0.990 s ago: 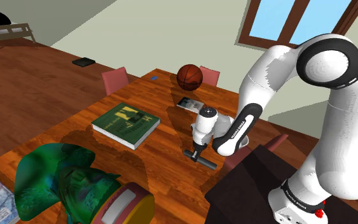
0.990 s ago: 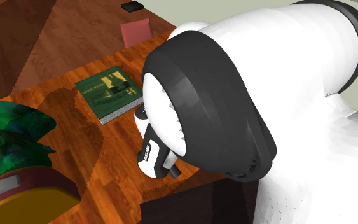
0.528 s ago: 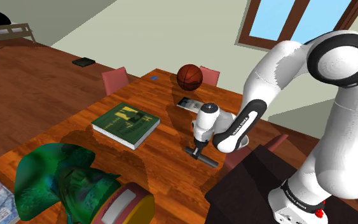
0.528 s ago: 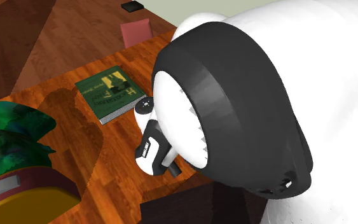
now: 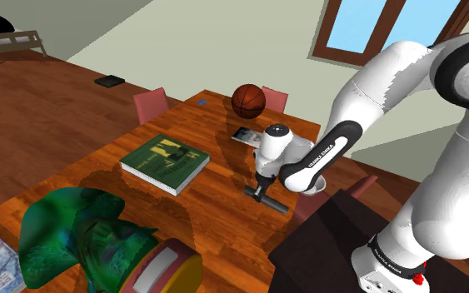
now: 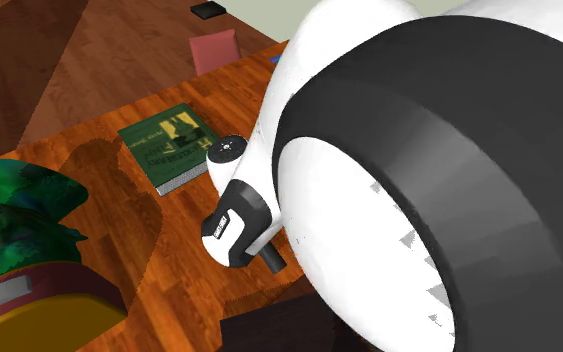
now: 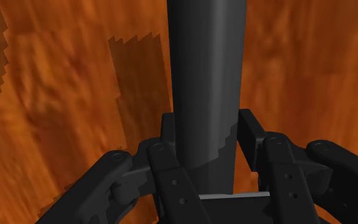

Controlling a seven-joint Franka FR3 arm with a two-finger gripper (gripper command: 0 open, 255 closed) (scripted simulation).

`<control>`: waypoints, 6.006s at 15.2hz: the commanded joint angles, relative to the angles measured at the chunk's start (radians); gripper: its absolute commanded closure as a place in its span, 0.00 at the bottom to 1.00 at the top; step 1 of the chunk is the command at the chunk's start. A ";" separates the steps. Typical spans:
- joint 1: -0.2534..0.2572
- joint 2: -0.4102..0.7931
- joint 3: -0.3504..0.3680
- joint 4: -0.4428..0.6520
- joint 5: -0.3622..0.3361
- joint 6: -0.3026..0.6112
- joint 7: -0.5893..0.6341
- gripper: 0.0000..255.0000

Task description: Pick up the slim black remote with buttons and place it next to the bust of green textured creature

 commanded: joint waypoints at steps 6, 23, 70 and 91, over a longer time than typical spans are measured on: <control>-0.014 -0.113 0.031 -0.009 0.090 -0.098 -0.073 1.00; 0.001 -0.336 0.036 0.030 0.214 -0.352 -0.177 1.00; 0.177 -0.132 0.300 0.521 0.180 -0.683 0.263 1.00; 0.194 0.034 0.280 0.411 0.063 -0.431 0.359 1.00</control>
